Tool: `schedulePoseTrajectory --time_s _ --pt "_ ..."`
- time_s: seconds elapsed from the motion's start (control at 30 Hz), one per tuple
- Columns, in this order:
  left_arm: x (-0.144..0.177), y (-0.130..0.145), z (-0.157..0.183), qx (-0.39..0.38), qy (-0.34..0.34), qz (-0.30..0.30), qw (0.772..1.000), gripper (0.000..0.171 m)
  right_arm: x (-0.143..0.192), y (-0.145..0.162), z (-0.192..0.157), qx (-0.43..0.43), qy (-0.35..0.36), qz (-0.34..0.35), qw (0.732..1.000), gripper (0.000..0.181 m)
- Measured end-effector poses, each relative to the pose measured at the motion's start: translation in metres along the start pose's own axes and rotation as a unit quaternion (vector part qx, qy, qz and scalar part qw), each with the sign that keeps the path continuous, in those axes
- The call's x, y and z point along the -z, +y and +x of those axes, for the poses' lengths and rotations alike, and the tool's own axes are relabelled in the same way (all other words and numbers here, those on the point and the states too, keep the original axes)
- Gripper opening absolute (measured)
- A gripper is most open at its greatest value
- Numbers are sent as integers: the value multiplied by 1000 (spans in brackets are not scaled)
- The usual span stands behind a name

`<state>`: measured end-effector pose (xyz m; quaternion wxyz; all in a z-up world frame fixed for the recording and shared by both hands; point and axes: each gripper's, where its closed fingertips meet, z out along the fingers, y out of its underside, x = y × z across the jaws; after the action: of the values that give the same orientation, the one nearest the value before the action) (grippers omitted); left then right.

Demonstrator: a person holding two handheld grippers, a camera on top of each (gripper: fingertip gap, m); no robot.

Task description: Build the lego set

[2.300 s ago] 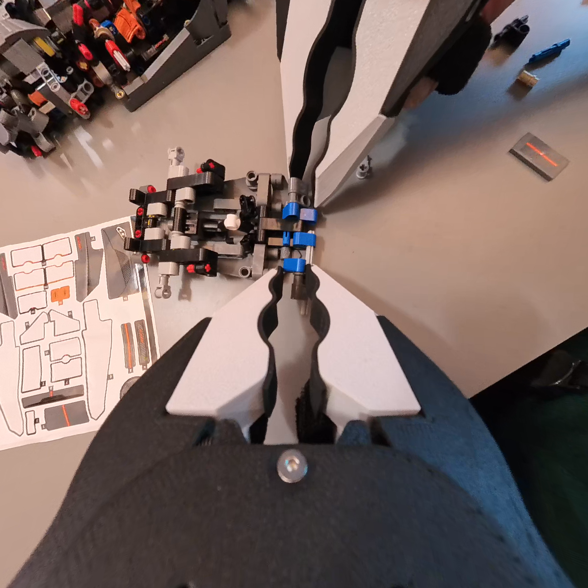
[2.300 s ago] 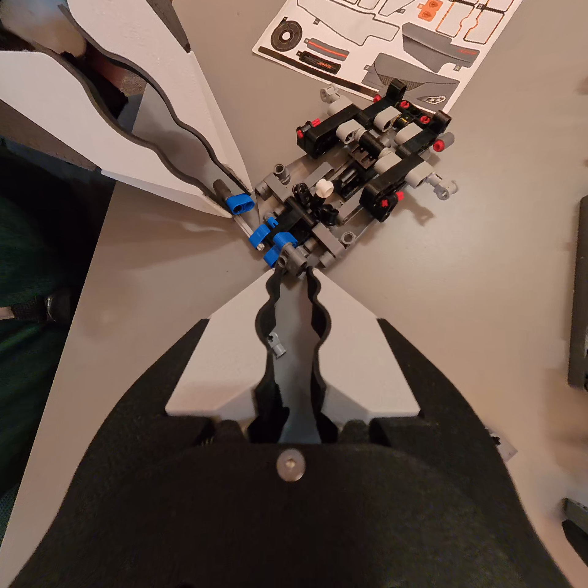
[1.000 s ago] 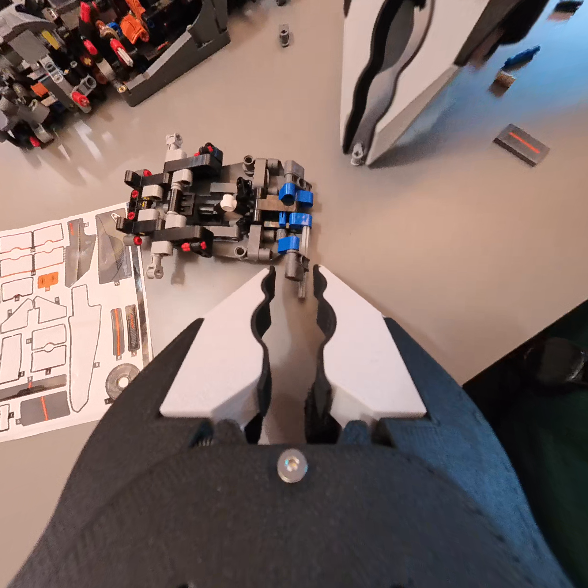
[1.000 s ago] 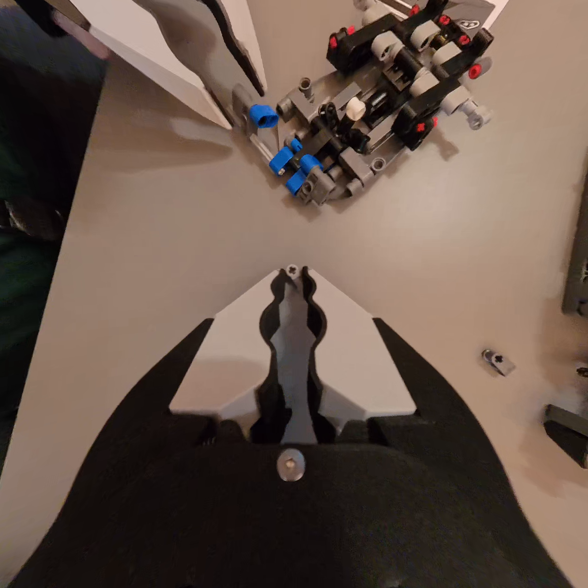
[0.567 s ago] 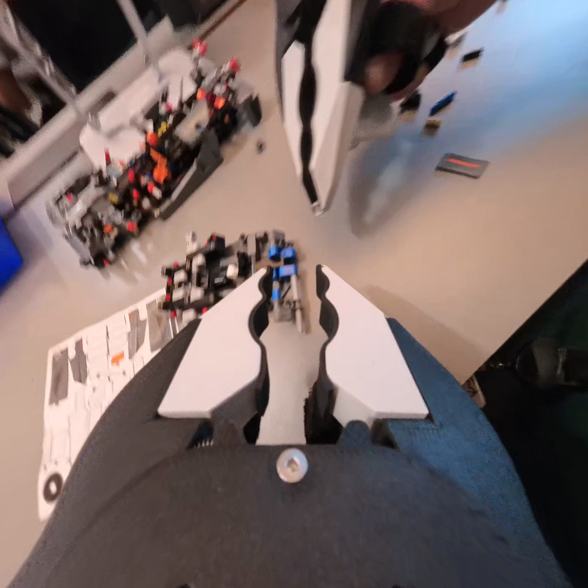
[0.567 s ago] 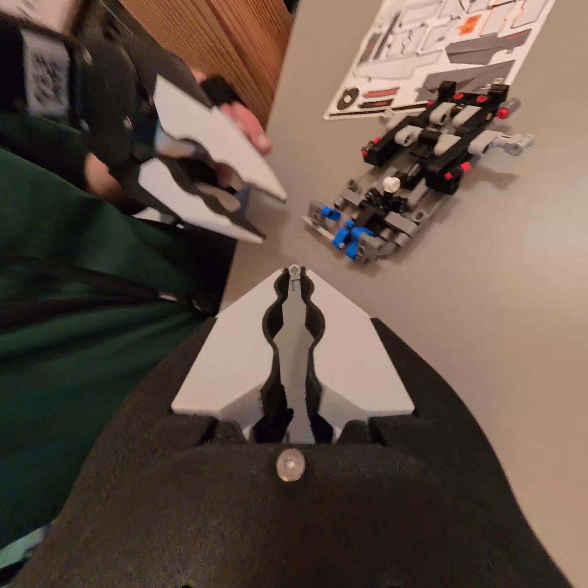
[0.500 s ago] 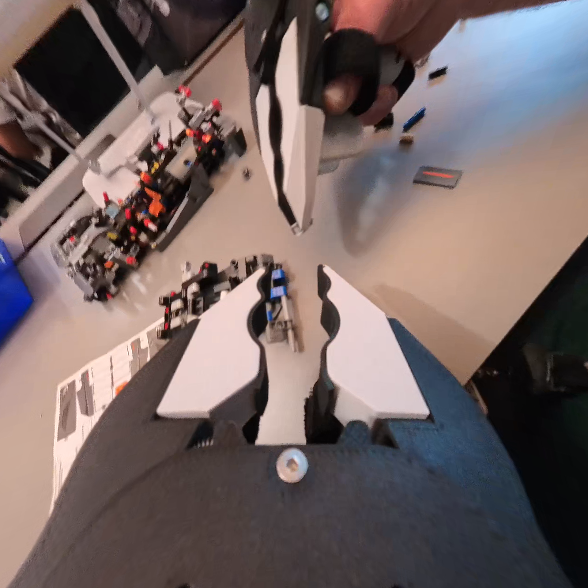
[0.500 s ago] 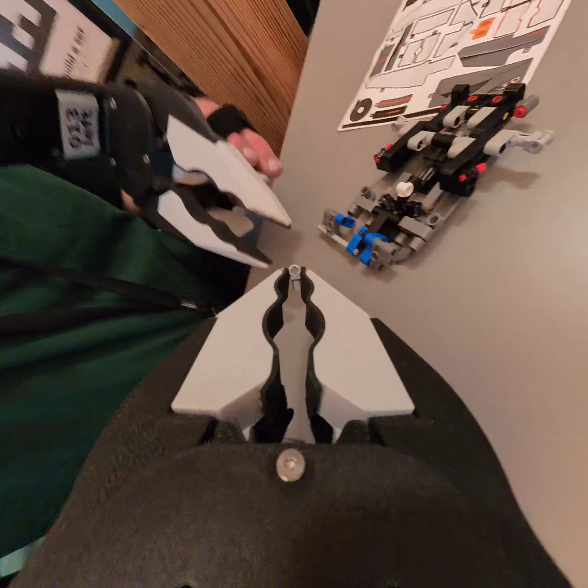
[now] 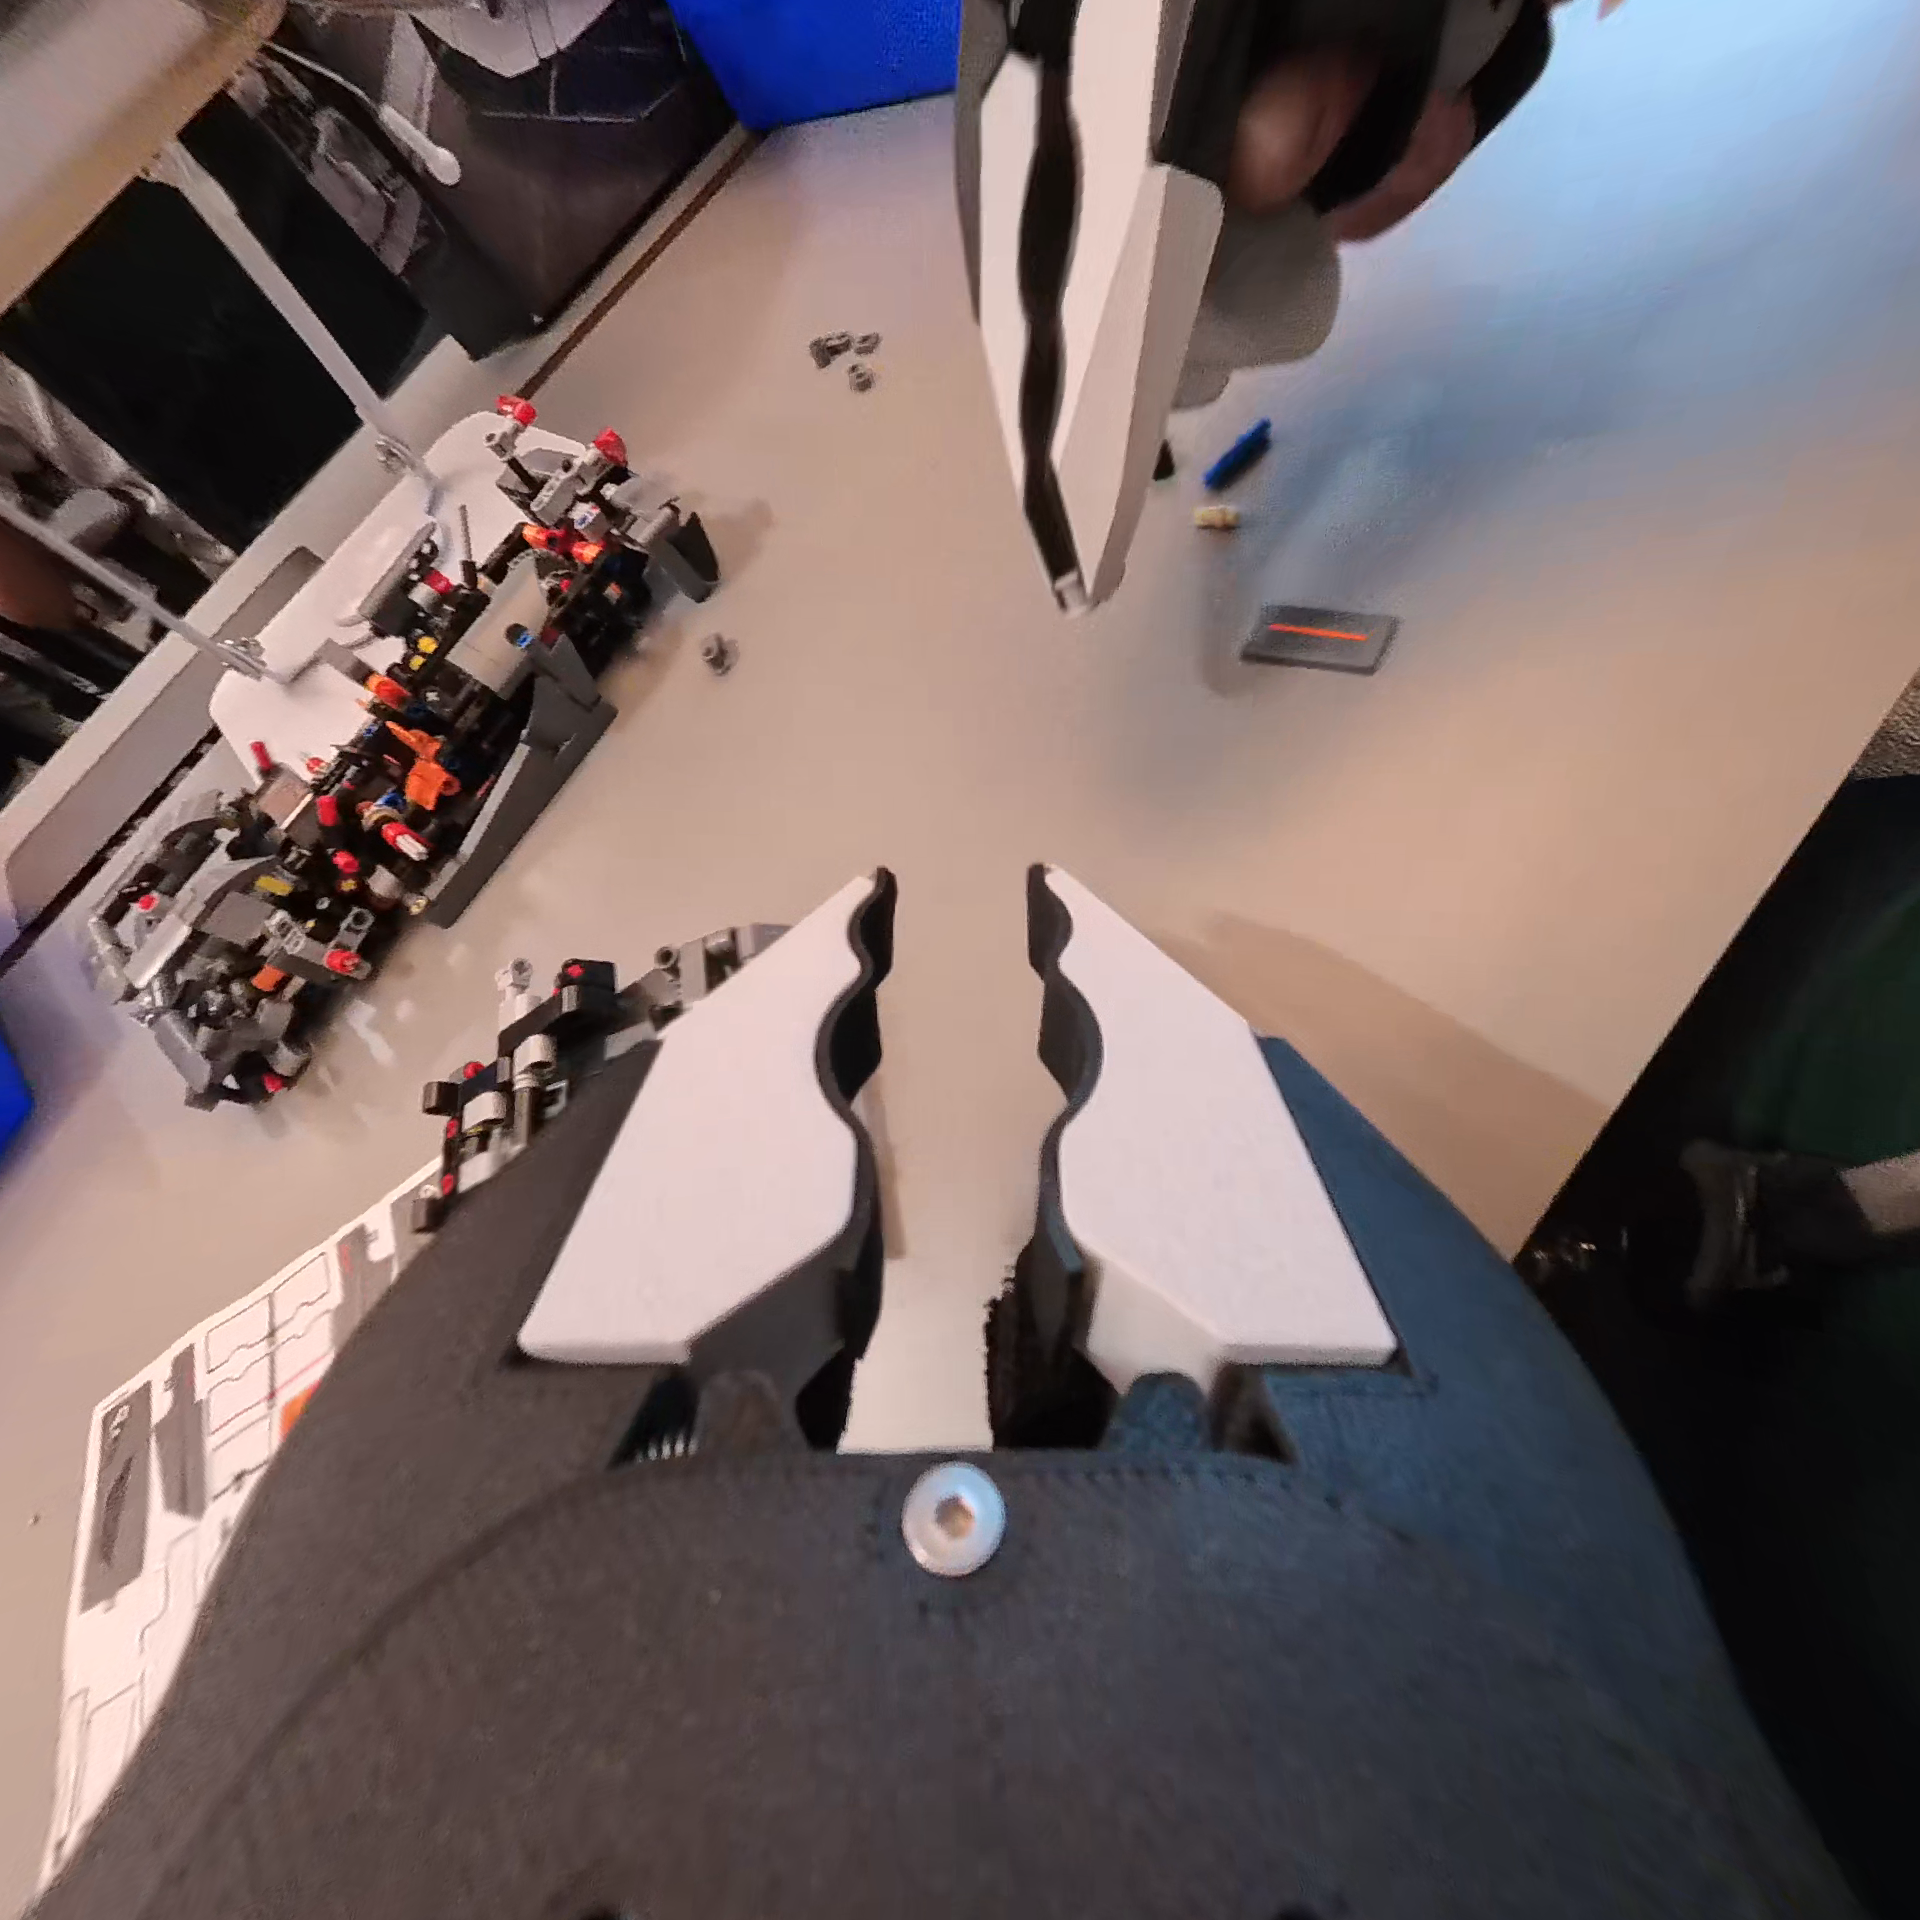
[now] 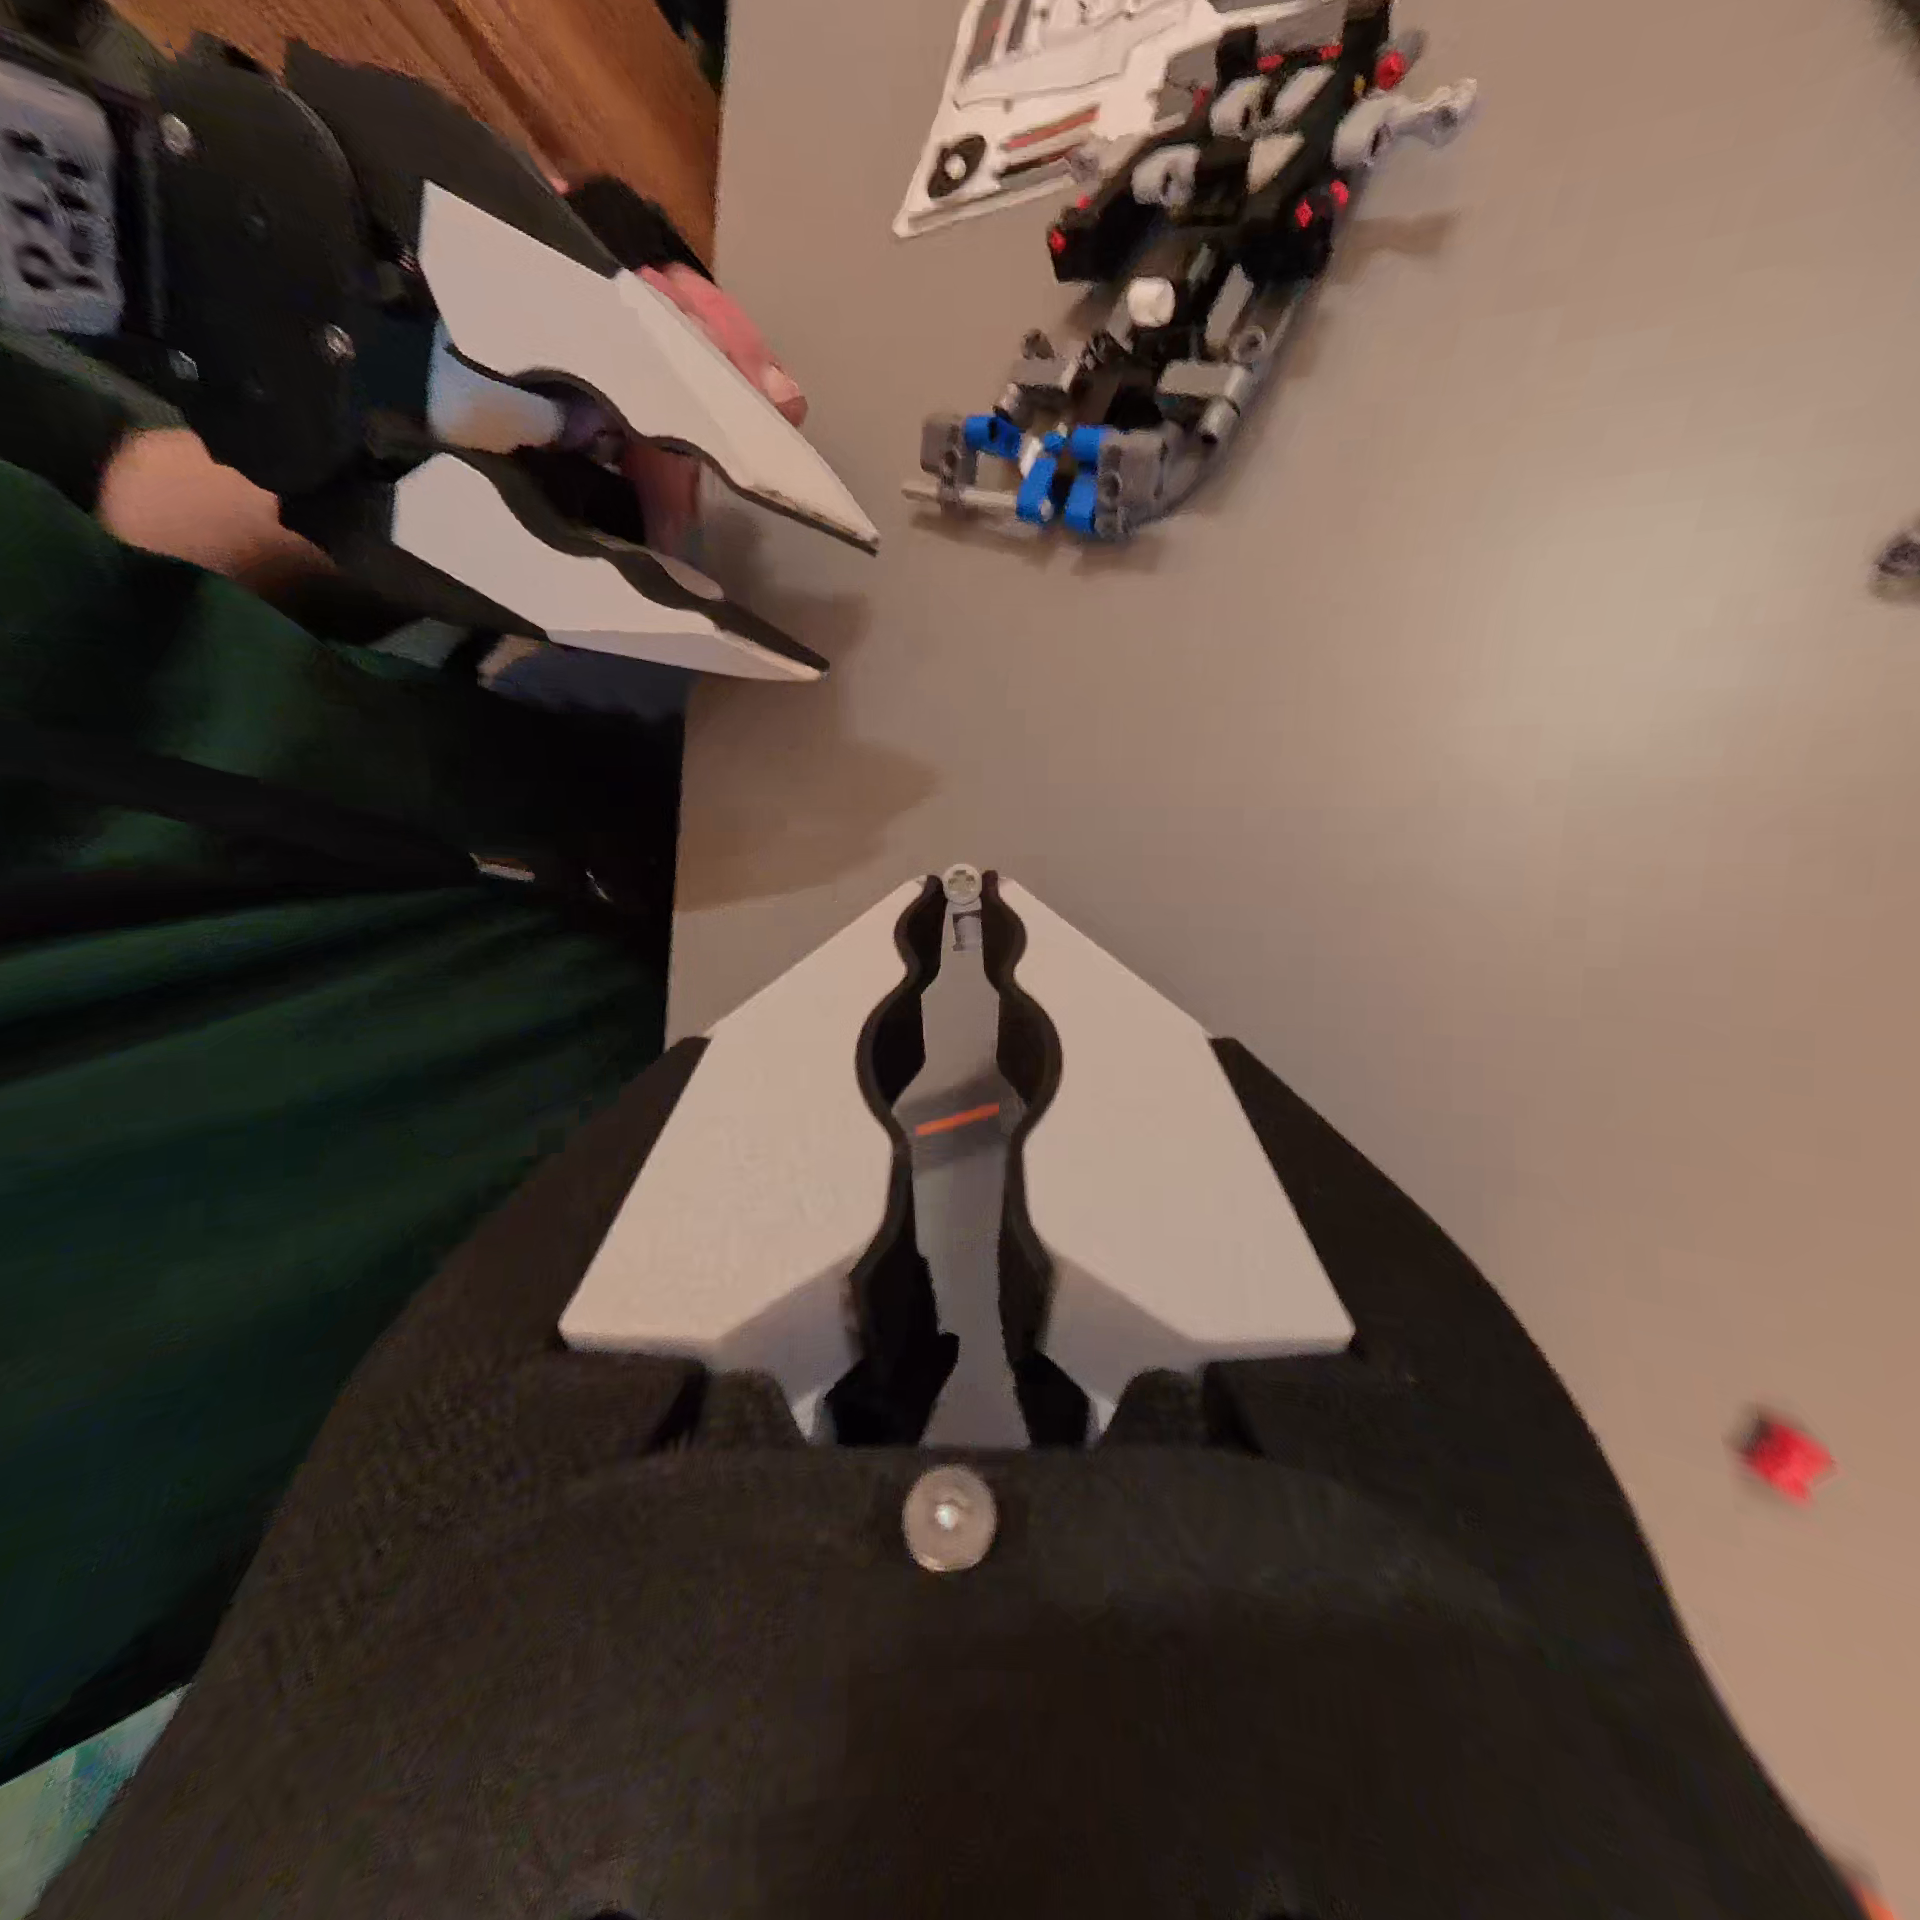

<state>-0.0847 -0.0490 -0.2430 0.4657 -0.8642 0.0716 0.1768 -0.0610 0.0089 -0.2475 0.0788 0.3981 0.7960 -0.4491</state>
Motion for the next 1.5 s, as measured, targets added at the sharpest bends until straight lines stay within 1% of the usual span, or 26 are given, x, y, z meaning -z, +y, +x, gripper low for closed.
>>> schedulePoseTrajectory --time_s 0.07,0.17,0.33,0.43,0.5,0.57,0.6,0.73,0.83,1.03,1.1,1.13,1.23,1.33,1.4,1.5 --pt "-3 2 8 -3 8 -7 1000 24 4 11 4 16 42 -15 999 5" --pt "-6 4 18 0 15 -17 1000 24 -1 22 12 62 109 -44 991 5" --pt "-11 10 26 5 18 -33 999 23 -36 20 15 138 183 -73 971 5" --pt "-14 13 28 2 21 -42 999 23 -56 12 13 155 196 -75 965 5" --pt "-15 15 28 -1 22 -49 999 23 -58 8 16 159 207 -76 962 7" --pt "-15 16 28 0 24 -50 998 24 -56 6 19 150 208 -76 964 21" --pt "-16 16 29 2 25 -49 998 23 -55 6 18 143 198 -71 967 24" --pt "-17 18 30 5 29 -50 998 24 -32 2 21 116 191 -37 974 23" --pt "-18 19 29 10 29 -49 998 24 0 0 34 99 214 -2 972 0" --pt "-17 25 26 18 25 -58 998 24 75 1 67 45 257 68 963 0" --pt "-18 26 27 22 27 -57 998 23 84 -3 76 47 261 74 961 10" --pt "-18 27 27 23 28 -58 998 23 82 -5 83 57 267 63 960 15" --pt "-21 27 27 18 27 -60 998 24 64 -16 102 107 277 12 955 18" --pt "-21 25 26 22 23 -57 998 23 41 -32 119 148 269 -23 952 26" --pt "-20 25 25 24 22 -55 998 23 25 -42 128 155 262 -37 952 28" --pt "-19 25 24 23 21 -54 998 23 5 -49 138 139 257 -60 955 31"
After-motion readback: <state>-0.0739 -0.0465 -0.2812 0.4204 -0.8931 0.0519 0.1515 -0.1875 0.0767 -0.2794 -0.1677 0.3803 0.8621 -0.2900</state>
